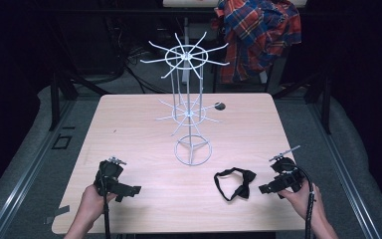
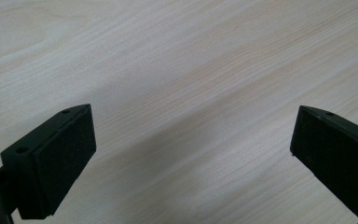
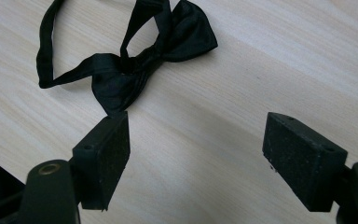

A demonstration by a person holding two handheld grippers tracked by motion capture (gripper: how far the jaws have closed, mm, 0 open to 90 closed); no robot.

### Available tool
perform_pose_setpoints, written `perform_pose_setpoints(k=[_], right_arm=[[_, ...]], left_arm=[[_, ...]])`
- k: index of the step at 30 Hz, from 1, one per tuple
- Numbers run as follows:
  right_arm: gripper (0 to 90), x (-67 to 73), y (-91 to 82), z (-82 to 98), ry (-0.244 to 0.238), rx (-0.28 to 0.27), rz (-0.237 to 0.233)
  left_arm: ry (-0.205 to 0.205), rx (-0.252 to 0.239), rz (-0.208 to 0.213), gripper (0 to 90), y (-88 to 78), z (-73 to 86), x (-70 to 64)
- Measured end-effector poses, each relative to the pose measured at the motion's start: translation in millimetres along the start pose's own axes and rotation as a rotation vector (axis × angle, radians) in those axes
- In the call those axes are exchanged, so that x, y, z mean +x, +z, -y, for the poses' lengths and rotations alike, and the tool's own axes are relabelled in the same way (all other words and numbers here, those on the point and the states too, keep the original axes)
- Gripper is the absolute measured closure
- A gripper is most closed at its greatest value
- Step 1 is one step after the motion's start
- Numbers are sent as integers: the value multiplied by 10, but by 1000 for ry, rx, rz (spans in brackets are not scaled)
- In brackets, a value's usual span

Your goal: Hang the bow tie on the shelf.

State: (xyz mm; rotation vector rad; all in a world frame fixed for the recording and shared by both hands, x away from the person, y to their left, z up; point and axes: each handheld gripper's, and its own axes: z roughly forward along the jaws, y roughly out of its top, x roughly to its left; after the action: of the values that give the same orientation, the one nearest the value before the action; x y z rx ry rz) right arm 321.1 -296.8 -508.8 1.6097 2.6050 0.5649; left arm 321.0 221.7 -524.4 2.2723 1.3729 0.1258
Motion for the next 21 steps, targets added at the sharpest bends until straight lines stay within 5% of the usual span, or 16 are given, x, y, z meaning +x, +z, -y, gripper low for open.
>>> perform_pose_setpoints(k=[7,8,11,13,15,19,20,21], right_arm=[[224,21,-34,-9,-18,-12,24],[219,36,-17,-10,-5,-30,-3],[188,41,-19,-28,-30,3,16],[170,57,21,-25,-14,-13,-40],[160,65,-4,-37,-32,8,17],[144,88,13,-56,-36,-8,-3],[134,100,47,-57,-22,-19,-65],[126,118,48,-55,-17,-26,-15]], left_arm=[[1,2,1,1,-5,9,5],[-2,-3,-5,1,-11,12,5],[-3,-2,-2,1,-7,11,5],[3,3,1,1,-7,10,4],[3,1,0,1,-7,11,6],[0,1,0,1,-5,12,8],[6,5,1,1,-6,11,11],[6,6,1,1,-5,10,9]])
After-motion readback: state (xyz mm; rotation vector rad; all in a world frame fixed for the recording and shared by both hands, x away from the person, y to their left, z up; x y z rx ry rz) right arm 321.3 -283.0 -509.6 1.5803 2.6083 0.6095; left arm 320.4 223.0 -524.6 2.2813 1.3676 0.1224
